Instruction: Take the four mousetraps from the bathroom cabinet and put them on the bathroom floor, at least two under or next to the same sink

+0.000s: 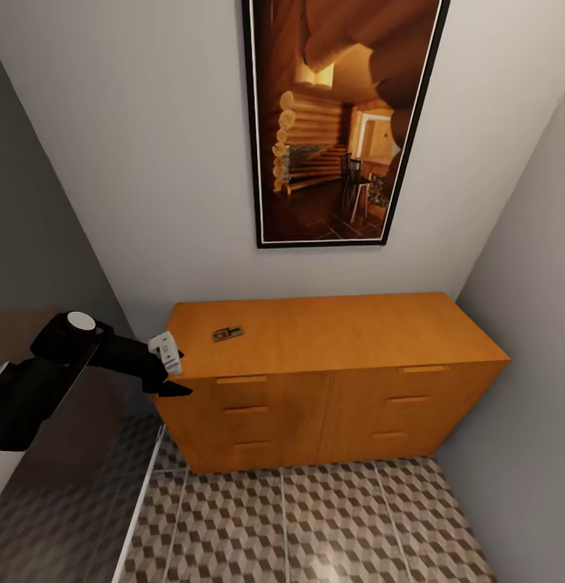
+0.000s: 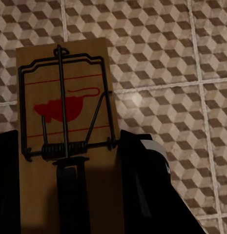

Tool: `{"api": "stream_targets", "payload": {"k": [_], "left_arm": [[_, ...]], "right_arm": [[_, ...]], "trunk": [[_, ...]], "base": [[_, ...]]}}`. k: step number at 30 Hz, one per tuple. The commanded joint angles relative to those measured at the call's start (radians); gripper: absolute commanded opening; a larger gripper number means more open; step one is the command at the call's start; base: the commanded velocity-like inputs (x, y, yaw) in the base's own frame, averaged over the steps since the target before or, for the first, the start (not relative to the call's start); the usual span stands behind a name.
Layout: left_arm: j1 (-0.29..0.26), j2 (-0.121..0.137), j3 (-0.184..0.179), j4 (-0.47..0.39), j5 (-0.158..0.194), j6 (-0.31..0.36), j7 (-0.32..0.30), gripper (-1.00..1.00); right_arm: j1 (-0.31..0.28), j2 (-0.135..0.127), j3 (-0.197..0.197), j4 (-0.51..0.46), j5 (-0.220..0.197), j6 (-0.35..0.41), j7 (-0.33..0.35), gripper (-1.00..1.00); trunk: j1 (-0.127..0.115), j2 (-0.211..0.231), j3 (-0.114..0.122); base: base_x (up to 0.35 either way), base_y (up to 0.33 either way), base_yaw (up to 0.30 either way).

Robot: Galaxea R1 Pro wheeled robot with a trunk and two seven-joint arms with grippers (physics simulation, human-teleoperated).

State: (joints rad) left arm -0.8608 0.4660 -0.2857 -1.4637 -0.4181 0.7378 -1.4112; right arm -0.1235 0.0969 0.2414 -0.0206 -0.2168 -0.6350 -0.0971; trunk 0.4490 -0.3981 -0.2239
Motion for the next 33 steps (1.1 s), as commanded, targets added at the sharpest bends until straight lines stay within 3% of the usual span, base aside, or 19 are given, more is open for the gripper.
{"api": "stream_targets", "payload": {"k": [1,25,33], "left_arm": [[-0.001,0.000,-0.001,-0.001,-0.007,0.011,-0.007,1.00],[-0.001,-0.012,-0.004,0.012,-0.006,0.009,-0.006,1.00],[-0.001,-0.030,-0.006,0.030,-0.006,0.008,-0.005,1.00]], "right_arm": [[-0.001,0.001,0.009,0.001,-0.009,-0.003,-0.002,-1.00],[-0.001,0.000,0.010,0.002,-0.009,-0.002,0.002,-1.00],[-0.001,0.002,0.010,0.002,-0.009,-0.002,0.003,-1.00]], "trunk": [[0.001,-0.002,-0.002],[0.001,-0.002,-0.002],[0.001,-0.002,-0.002]], "base": [[0.242,0.000,0.000],[0.245,0.000,0.000],[0.230,0.000,0.000]]}}
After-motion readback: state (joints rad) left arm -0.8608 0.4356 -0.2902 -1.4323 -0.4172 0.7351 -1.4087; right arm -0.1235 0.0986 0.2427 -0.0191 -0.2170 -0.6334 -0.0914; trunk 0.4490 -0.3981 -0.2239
